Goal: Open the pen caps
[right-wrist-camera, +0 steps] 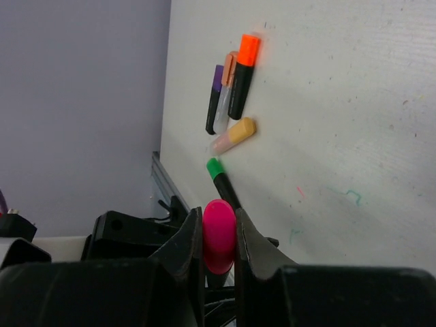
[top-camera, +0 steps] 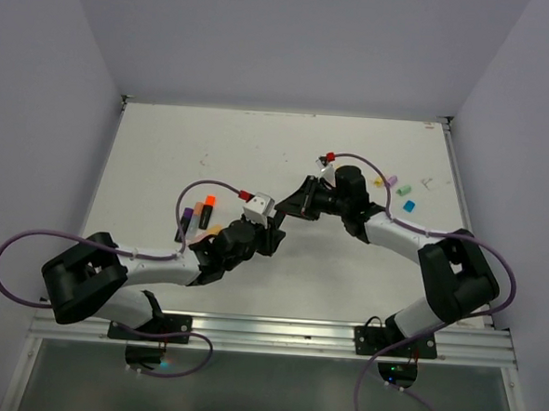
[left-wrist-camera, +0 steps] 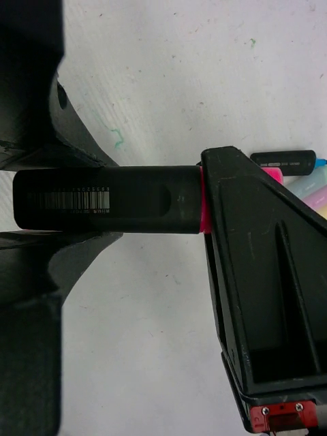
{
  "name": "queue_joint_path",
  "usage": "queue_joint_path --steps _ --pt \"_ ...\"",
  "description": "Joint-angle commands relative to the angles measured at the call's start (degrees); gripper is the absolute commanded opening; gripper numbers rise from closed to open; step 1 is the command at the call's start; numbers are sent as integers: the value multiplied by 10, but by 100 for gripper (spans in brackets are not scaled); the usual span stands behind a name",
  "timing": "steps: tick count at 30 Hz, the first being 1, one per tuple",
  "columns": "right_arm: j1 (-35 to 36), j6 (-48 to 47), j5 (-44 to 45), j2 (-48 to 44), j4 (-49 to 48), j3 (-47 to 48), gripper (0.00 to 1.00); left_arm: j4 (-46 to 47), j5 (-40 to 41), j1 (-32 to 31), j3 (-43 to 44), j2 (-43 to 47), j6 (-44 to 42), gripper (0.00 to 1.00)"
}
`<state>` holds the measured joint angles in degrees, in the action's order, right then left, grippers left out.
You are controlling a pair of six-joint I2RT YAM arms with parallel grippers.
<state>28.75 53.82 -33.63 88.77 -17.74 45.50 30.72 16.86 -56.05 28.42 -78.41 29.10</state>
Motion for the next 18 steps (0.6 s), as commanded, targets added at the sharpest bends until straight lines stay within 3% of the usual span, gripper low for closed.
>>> queue_joint_path --steps 1,4,7,14,18 --pt "0 15 -6 7 -49 1 4 9 16 -5 21 -1 -17 0" --pt "2 13 11 8 -42 -5 0 12 8 -5 21 -2 -20 0" --pt "-10 -20 85 4 -14 -3 0 11 0 -6 15 -3 -19 0" --pt "-129 42 76 64 -133 -5 0 42 -20 -7 -38 15 10 0" --pt "-137 32 87 71 -110 45 0 47 -19 -9 -49 20 14 0"
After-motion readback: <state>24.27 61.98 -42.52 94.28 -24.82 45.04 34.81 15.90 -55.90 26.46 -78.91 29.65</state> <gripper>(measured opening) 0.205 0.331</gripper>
